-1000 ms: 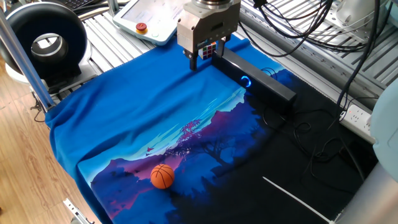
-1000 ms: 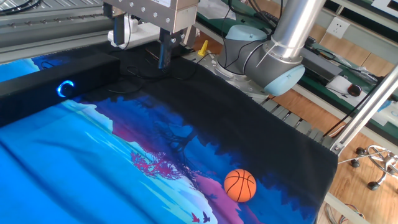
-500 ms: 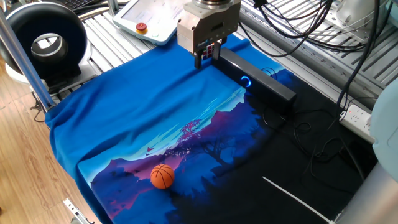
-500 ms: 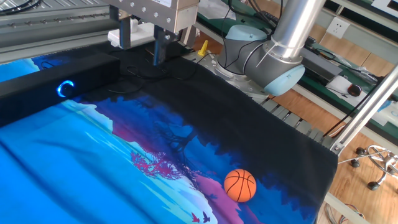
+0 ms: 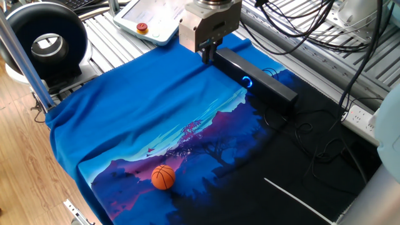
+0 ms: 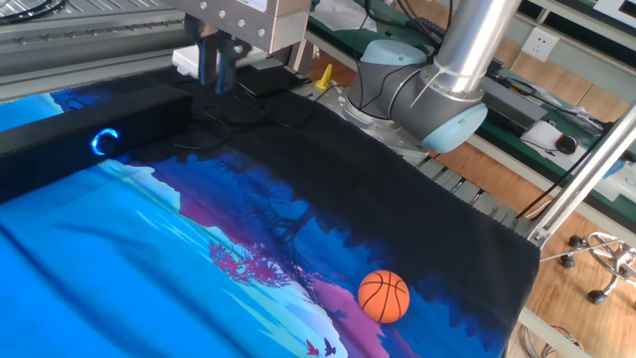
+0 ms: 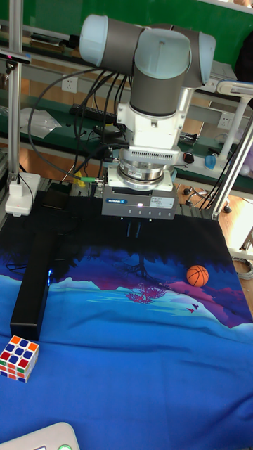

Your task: Turn the knob to decrease the volume of the speaker

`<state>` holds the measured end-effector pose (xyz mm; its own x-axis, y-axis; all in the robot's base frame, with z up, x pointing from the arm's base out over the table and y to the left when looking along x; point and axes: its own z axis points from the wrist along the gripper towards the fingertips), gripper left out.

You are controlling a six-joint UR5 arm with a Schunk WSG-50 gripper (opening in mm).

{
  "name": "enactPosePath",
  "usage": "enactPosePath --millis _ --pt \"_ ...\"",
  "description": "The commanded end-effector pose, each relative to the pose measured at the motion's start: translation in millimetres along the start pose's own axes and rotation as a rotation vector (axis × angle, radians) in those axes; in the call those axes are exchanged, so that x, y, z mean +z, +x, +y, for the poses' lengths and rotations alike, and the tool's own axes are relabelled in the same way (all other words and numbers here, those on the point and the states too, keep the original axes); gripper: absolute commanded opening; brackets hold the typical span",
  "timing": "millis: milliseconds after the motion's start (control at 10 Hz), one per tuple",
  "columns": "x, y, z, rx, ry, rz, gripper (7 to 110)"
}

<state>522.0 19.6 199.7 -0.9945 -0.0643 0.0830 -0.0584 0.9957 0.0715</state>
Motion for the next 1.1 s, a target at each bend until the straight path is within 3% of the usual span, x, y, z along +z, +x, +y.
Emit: enactPosePath --millis 0,700,1000 --pt "-1.3 -2.6 -7.5 -0.019 0.028 -0.011 7" --pt "-0.2 -4.7 -13.3 -0.020 0.036 -0.021 7" --pt "0.5 -12.6 -8.9 -0.018 0.015 -0.052 7"
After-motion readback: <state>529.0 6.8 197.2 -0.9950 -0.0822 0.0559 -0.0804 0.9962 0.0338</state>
